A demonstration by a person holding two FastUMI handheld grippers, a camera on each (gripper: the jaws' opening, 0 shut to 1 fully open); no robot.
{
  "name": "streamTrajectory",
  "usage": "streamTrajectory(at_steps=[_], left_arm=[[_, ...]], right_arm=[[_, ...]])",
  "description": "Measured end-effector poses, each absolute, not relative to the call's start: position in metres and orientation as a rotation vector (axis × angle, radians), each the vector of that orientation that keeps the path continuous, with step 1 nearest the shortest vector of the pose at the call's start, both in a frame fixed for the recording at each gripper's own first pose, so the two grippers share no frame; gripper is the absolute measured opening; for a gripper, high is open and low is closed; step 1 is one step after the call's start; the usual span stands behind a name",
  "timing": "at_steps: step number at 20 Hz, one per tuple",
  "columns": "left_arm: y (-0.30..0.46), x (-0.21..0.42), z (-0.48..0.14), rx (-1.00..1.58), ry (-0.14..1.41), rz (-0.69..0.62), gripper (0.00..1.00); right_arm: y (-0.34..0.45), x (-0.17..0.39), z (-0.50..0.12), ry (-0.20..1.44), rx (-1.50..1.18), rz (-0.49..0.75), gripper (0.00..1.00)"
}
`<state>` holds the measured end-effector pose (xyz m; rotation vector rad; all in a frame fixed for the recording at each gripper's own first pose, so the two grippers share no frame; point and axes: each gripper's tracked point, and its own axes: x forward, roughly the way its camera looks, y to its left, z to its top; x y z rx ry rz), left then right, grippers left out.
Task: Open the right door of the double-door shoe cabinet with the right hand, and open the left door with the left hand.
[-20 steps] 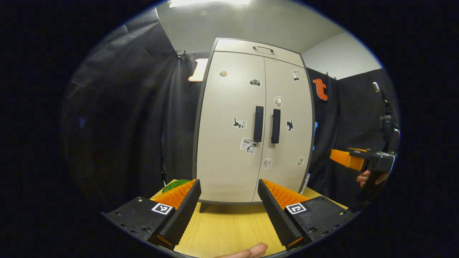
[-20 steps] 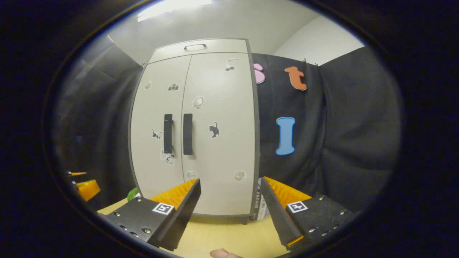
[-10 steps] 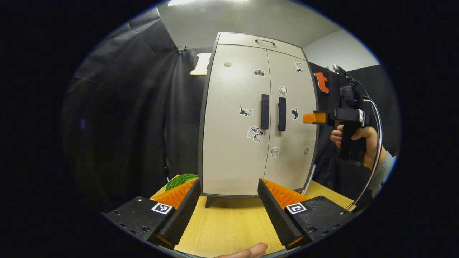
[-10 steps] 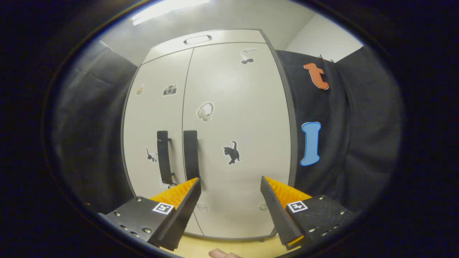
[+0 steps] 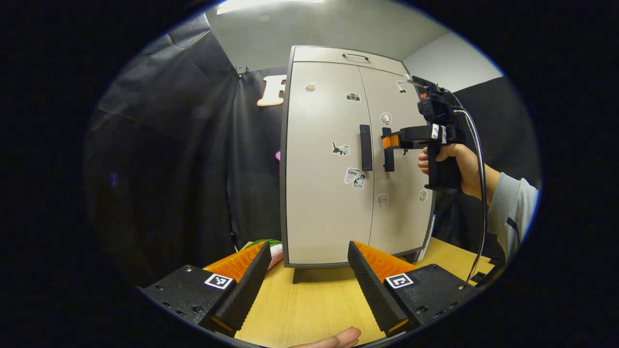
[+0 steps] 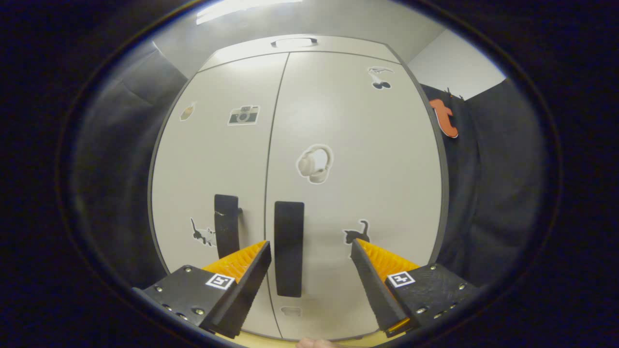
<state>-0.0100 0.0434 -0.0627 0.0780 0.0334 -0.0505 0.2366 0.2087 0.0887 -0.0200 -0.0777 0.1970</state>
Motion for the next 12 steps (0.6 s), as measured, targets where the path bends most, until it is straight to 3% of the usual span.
streamTrajectory(at_steps=[5, 7, 9, 11, 12], left_arm=[[0.063, -0.006, -0.068, 0.081, 0.041, -0.023, 0.99], [0.067, -0.004, -0.071, 0.075, 0.047, -0.012, 0.99], [0.068, -0.003, -0.073, 0.071, 0.064, -0.007, 0.99], [0.065, -0.005, -0.072, 0.075, 0.067, -0.006, 0.99], [0.064, -0.006, -0.07, 0.075, 0.061, -0.004, 0.99]], right_arm=[[0.218, 0.256, 0.077, -0.024, -0.018, 0.129, 0.99], [0.222, 0.253, 0.076, -0.027, -0.024, 0.138, 0.86], [0.223, 0.26, 0.071, -0.011, -0.011, 0.15, 0.24], [0.222, 0.254, 0.073, 0.007, -0.023, 0.167, 0.24], [0.222, 0.249, 0.074, 0.014, -0.006, 0.178, 0.15]])
